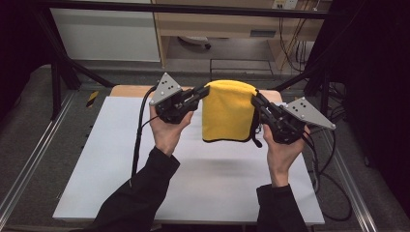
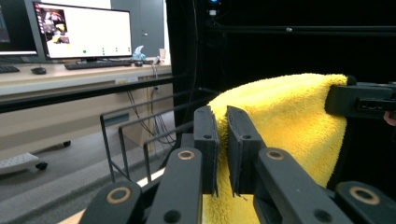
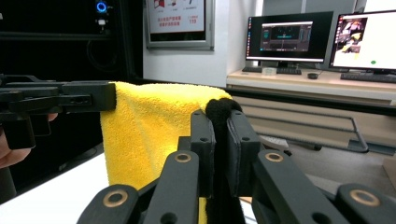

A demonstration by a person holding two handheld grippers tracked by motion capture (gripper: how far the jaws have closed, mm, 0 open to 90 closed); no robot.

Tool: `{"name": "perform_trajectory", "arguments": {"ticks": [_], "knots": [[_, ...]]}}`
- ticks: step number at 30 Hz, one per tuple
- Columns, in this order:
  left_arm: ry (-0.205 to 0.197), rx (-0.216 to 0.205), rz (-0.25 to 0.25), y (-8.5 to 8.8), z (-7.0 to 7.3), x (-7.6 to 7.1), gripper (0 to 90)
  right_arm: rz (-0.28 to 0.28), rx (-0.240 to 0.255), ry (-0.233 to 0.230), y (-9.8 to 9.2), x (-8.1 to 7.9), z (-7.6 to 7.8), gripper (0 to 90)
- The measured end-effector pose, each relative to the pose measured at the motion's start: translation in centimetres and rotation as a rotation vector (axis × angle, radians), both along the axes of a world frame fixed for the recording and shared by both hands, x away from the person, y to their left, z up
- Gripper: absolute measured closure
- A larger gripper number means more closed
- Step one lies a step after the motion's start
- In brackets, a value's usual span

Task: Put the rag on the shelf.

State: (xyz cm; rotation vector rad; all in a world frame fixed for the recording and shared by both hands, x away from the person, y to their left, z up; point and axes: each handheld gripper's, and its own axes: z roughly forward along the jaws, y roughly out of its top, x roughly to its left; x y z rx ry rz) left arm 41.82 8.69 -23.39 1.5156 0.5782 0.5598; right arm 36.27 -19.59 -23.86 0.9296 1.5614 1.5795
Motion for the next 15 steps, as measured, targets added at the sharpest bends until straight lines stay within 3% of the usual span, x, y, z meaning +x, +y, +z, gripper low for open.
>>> {"name": "perform_trajectory", "arguments": {"ticks": [15], "knots": [[-0.043, -0.029, 0.008, -1.2, 2.5, 1.2, 83.2, -0.035, 0.005, -0.05, -0.8, 0.8, 2.7, 83.0]]}}
